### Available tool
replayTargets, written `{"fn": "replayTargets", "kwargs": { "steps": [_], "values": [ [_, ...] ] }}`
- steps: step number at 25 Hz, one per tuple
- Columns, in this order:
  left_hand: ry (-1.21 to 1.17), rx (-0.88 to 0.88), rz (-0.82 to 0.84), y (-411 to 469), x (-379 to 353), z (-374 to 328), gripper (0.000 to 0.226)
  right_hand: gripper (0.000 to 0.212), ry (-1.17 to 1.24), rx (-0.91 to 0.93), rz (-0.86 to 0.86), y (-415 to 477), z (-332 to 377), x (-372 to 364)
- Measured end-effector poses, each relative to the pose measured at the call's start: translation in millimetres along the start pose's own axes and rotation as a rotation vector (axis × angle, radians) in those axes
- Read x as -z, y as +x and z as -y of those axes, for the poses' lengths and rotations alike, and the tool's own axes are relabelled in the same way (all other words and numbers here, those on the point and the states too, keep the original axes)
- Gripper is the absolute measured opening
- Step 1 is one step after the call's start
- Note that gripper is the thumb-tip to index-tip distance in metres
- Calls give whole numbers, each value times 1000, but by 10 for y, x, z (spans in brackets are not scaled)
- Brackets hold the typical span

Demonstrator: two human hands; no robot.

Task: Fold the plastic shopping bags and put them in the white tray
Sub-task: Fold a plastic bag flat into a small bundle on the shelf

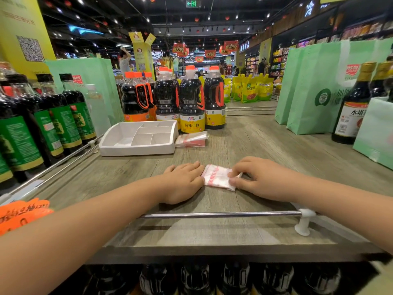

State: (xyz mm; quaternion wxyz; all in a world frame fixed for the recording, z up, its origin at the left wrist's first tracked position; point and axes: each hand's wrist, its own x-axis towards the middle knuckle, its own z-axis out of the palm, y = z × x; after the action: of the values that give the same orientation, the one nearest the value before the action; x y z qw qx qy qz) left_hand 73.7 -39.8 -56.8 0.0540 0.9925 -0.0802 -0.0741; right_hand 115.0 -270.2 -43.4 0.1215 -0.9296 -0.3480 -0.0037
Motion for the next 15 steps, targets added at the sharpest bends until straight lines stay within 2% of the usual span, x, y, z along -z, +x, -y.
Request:
{"fn": "replayTargets", "kwargs": {
  "steps": [2,5,7,8,10,11,15],
  "values": [
    [-64,-15,-128,15,30,1,51,31,18,-44,-28,39,-12,-16],
    [-315,-4,-249,36,80,-2,31,51,147,-112,-24,119,-37,13],
    [-547,41,-220,36,103,5,26,61,219,-173,65,197,-51,92],
    [-615,55,-196,62,118,22,31,61,240,-195,124,249,-60,133],
    [-642,67,-131,171,148,92,43,53,288,-223,231,388,-96,184],
    [-635,53,-91,220,161,131,41,49,320,-224,258,467,-116,181],
    [-746,-71,-42,337,143,290,13,45,384,-157,223,803,-206,117]
  ]
}}
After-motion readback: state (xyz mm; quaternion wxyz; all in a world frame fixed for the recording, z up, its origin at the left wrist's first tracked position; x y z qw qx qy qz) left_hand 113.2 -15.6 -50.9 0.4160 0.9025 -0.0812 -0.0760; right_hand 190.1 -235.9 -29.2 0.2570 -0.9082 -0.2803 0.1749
